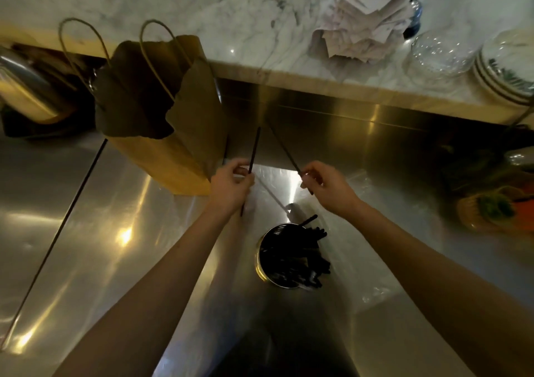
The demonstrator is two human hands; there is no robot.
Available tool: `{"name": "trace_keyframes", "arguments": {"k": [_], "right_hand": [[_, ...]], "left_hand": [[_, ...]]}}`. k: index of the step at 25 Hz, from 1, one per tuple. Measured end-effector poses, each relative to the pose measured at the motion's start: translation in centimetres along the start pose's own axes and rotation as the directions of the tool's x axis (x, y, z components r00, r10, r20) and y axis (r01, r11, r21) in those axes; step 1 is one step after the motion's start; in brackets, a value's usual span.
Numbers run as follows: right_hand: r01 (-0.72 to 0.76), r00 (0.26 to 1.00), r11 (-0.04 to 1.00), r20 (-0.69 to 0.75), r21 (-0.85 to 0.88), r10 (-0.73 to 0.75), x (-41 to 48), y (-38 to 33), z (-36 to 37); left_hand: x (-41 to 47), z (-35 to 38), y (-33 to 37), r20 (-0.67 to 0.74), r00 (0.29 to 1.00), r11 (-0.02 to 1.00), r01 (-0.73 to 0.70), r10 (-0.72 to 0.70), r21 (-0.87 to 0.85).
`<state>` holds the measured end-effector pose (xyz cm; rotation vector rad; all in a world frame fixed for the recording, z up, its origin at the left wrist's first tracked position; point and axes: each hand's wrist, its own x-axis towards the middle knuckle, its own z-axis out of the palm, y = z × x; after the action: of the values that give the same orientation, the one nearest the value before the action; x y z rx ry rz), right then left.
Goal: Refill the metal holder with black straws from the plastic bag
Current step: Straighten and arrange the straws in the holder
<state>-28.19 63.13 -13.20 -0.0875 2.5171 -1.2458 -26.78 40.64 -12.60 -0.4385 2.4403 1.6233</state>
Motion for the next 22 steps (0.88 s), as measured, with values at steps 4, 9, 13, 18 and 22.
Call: {"name": "trace_keyframes", "arguments": {"k": [4,9,13,18,22], "right_hand": [[0.136,0.984,0.99,-0.119,0.034,-0.131,-3.8,-3.6,-3.8],[0.263,0.951,0.964,-0.176,0.034,-0.253,-9.4,-9.1,-5.8],[0.313,0.937,0.95,-0.163,0.007,-0.308,-14.4,-12.5,-4.3],[0.315,0.935,0.949,-0.177,0.013,-0.308,-18.7,-13.3,-1.6],[0.263,0.957,0.964,-0.128,0.02,-0.259,-20.1,-12.7,-0.2]], "left_hand": [[-3.6,-1.8,5.1,-0.019,0.994,0.983,-0.111,0.109,-0.145],[-9.3,-3.1,10.4,-0.065,0.968,0.918,-0.25,0.242,-0.309],[-13.3,-3.4,11.9,-0.07,0.957,0.855,-0.284,0.283,-0.433],[-17.8,-3.5,11.5,-0.035,0.962,0.83,-0.251,0.269,-0.498],[-19.3,-3.4,9.9,-0.029,0.956,0.899,-0.284,0.292,-0.332]]}}
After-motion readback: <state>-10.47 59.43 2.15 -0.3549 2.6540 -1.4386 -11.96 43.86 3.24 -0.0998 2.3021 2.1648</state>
